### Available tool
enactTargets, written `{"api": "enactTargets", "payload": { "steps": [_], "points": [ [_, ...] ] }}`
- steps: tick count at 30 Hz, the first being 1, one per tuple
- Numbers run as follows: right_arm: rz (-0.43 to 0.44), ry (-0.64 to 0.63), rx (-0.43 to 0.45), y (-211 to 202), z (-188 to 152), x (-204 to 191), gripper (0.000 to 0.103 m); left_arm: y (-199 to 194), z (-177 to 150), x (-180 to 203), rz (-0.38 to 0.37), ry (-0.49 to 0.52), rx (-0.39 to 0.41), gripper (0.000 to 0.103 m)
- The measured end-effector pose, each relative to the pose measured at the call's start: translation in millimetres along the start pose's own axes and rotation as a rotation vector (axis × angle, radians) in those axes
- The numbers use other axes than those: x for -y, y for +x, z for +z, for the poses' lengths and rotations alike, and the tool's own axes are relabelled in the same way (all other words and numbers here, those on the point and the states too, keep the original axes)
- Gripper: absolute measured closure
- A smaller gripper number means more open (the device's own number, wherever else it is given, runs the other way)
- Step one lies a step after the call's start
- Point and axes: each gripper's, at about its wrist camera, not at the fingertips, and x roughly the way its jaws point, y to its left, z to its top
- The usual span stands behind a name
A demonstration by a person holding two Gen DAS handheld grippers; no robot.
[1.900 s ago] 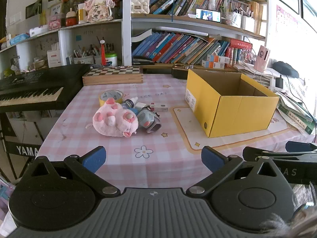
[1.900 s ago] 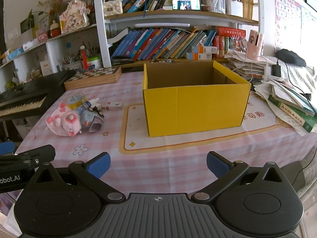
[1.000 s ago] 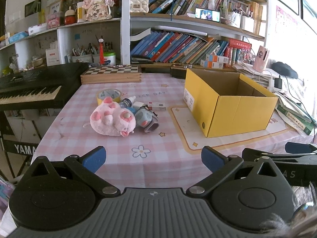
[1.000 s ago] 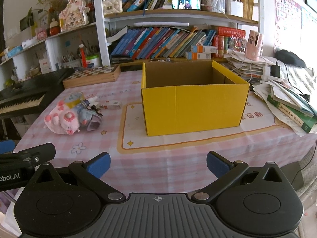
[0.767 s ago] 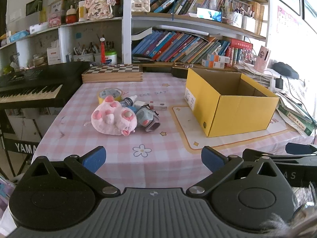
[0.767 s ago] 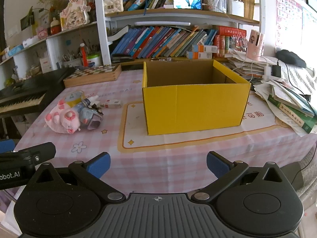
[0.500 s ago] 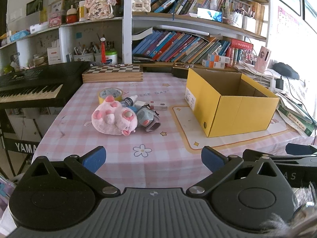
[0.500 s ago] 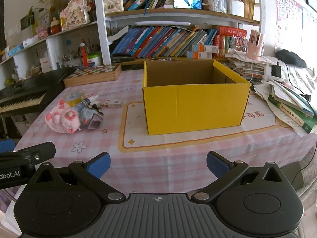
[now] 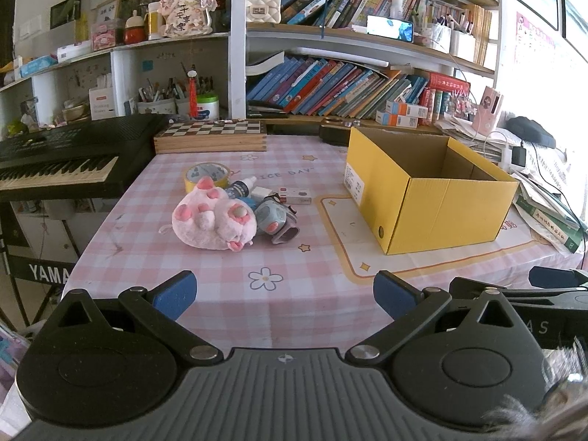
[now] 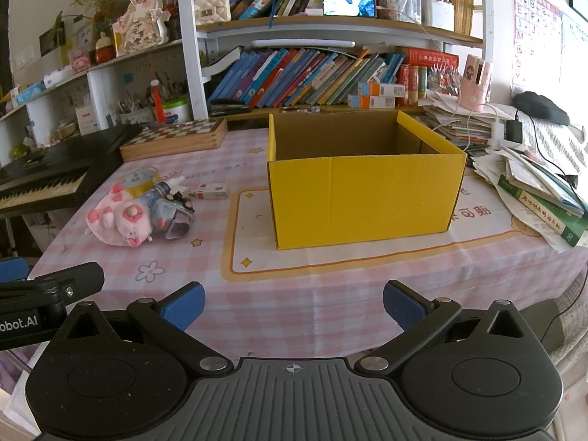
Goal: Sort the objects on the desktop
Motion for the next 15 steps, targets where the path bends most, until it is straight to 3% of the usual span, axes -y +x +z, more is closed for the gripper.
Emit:
{"api": "enactTargets", "payload": {
  "steps": [15],
  "points": [
    [0.023, -0.02, -0.002, 3, 2, -19, 0.0, 1, 2, -18, 0.006, -0.033, -0.009, 0.0]
  ]
}}
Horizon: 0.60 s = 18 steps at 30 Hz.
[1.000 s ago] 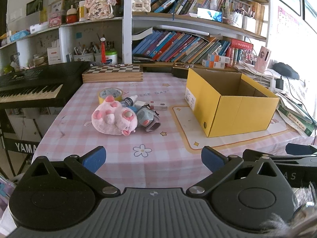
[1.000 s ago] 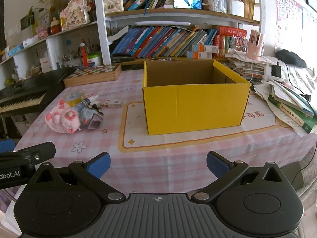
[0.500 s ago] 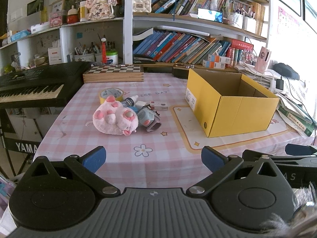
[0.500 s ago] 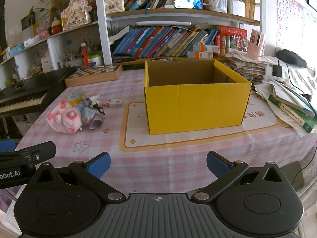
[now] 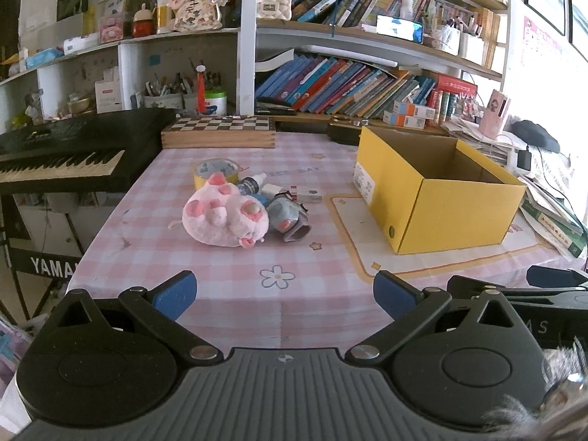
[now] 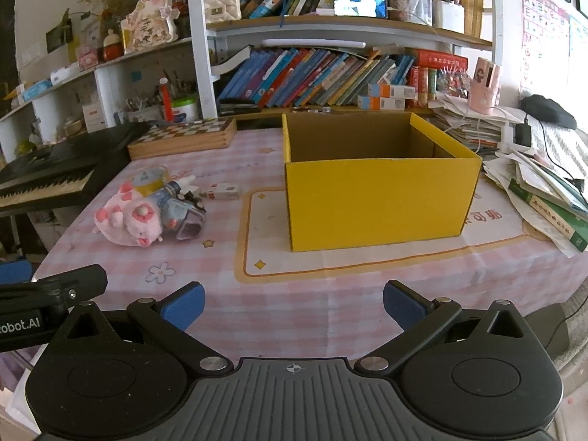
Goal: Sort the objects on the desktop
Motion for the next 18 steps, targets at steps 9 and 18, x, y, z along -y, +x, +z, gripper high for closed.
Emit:
{"api": "enactTargets", "payload": {
  "steps": [9, 18],
  "points": [
    [0.032, -0.042, -0.003, 7, 7, -20, 0.0, 1, 4, -21, 0.019, -0.028, -0.008, 0.0],
    [0.072, -0.105, -0.018, 21, 12, -42, 0.0, 5, 6, -43, 0.053, -0.091, -0.008, 0.0]
  ]
}}
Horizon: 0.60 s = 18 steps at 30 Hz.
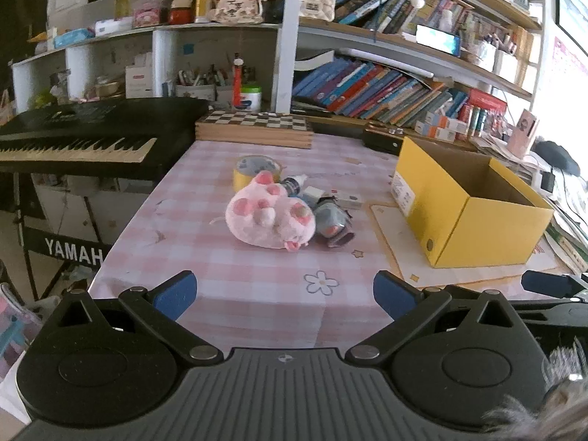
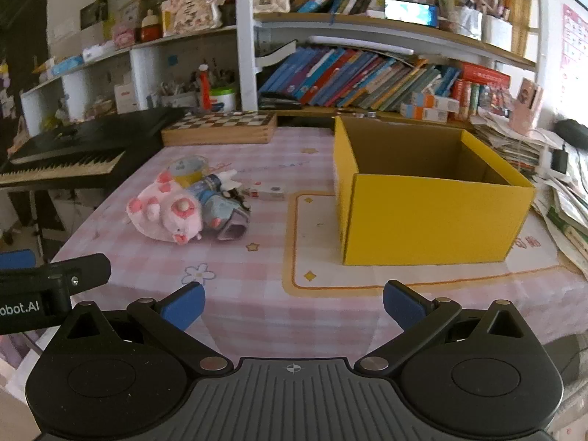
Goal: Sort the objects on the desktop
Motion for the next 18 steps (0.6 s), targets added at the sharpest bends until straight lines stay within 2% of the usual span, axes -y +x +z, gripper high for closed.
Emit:
{"api": "enactTargets", "payload": {
  "steps": [18],
  "points": [
    [0.162, -0.115, -0.023, 63, 33, -25, 0.004, 49, 25, -23, 0.084, -0.087, -0.018, 0.0]
  ]
}}
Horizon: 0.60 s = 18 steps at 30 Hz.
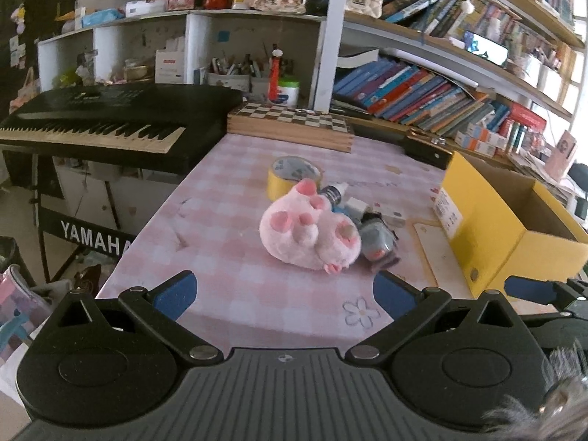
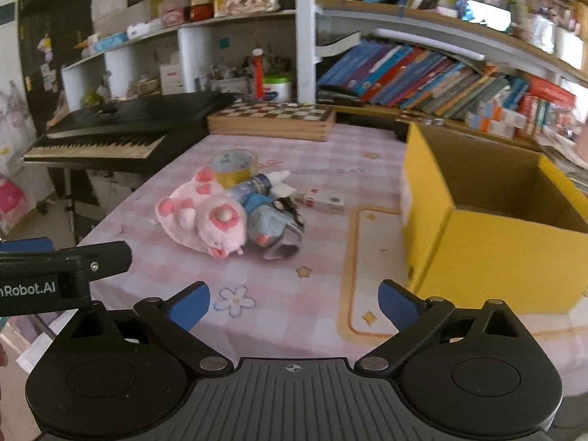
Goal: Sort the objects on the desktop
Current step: 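Grasp the pink plush pig with the left tool while the right tool grasps the grey toy car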
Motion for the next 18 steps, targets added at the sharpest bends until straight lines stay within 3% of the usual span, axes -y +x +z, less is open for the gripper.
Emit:
{"api": "enactTargets", "payload": {
  "steps": [8, 18],
  "points": [
    [0.047, -0.041, -0.027, 40, 22, 2, 0.004, 42, 24, -1, 0.042, -0.029, -0.009, 0.0],
    [0.071, -0.012, -0.092, 92, 42, 19, 0.009, 113, 51, 11, 0.008, -0.002, -0.072, 0.0]
  ]
}}
